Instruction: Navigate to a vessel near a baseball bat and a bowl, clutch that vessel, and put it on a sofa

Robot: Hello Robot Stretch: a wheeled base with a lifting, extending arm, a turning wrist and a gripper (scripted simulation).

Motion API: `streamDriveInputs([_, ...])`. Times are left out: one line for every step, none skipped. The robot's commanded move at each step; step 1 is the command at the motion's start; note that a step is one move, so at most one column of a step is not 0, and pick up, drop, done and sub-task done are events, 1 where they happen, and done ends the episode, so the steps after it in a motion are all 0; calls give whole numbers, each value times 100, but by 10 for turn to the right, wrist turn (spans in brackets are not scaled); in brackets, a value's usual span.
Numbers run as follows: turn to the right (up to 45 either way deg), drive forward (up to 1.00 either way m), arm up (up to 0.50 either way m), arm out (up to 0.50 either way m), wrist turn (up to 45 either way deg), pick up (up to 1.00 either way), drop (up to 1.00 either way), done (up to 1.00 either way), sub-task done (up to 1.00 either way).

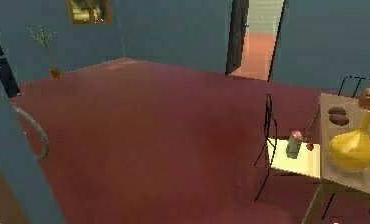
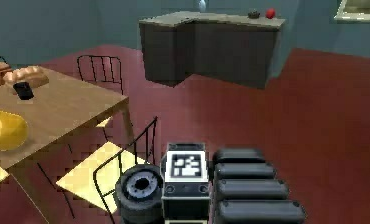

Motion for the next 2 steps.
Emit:
streamDriveInputs([0,100,0,0,0,0,0,0,0])
streamDriveInputs([-330,0,0,0,0,0,0,0,0])
